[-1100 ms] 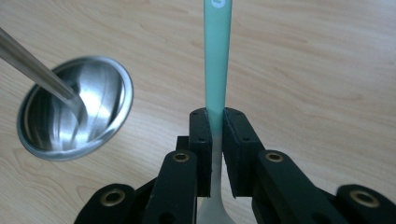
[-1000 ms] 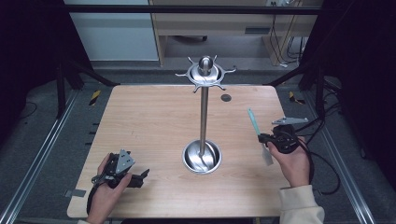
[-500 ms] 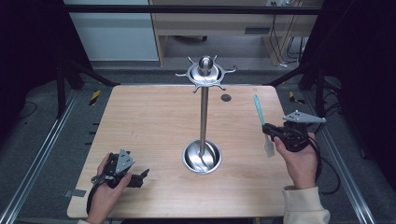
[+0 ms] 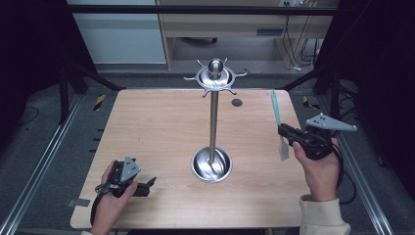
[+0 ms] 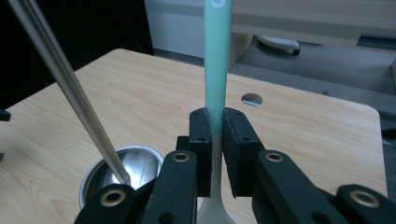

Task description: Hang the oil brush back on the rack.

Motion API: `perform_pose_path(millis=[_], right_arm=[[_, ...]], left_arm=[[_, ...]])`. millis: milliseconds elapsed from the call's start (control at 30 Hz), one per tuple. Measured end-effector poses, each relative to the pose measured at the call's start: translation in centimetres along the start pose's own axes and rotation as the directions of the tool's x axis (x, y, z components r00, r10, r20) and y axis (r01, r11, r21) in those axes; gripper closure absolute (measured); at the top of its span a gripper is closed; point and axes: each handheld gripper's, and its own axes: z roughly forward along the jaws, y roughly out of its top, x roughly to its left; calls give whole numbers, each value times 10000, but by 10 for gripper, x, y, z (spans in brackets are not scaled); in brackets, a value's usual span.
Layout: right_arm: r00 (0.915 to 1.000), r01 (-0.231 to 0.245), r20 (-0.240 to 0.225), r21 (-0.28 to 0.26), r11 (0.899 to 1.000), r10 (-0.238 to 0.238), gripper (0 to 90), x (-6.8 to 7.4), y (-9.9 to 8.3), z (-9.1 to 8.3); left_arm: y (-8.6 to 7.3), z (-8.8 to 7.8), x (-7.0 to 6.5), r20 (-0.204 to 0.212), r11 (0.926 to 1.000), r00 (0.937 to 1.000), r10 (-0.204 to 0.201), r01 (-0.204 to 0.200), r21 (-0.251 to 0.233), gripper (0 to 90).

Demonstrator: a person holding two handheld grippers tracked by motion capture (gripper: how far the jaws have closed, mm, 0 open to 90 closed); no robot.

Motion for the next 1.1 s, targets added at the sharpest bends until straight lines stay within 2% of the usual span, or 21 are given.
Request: perform_pose_path(millis=[233,567,1100], right_arm=[[9994,194,-289,-480,9987,-208,825,7,8,-11],[9983,310,-467,-764,9966,-347,826,17,15,-19],[9924,824,-807,-1253,9887,-930,826,38,27,-30]], left_arm=[[0,0,0,-16,10000,10000,-29,29,3,35],[0,0,0,-37,10000,10000,-4,5,19,35],[0,0,0,-19,10000,10000,-14,14,30,35]])
